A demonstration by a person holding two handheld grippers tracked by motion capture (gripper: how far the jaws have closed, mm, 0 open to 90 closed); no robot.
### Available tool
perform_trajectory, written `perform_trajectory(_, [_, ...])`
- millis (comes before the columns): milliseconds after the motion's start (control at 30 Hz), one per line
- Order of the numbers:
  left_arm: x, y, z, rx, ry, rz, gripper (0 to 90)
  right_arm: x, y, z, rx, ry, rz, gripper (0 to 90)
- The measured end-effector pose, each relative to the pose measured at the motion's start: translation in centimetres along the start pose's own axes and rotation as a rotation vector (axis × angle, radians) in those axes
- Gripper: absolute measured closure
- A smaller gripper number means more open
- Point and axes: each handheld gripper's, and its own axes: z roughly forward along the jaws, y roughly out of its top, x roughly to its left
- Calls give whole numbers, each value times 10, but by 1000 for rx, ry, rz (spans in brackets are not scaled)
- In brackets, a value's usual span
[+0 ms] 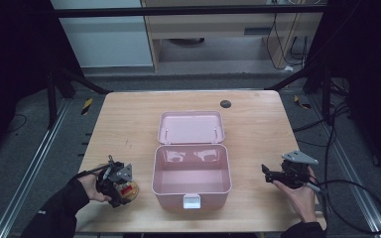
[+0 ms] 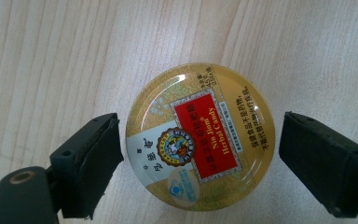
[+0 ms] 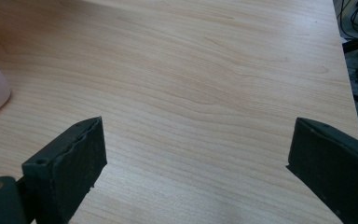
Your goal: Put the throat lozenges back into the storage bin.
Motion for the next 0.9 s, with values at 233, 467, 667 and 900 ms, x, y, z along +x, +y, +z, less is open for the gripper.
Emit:
perform_trajectory(233, [3, 1, 6, 12, -13, 8, 161, 1, 0, 1, 6, 1, -5, 44])
perform_trajectory(467, [4, 1, 8, 16, -23, 13, 178, 1, 0, 1, 10, 3, -8, 44])
perform_trajectory(667, [5, 0, 11, 28, -32, 9, 186, 1, 0, 1, 12, 4, -8, 44])
perform_trajectory(900, [5, -2, 9, 29, -28, 3, 191, 1, -1, 1, 12, 3, -10, 44])
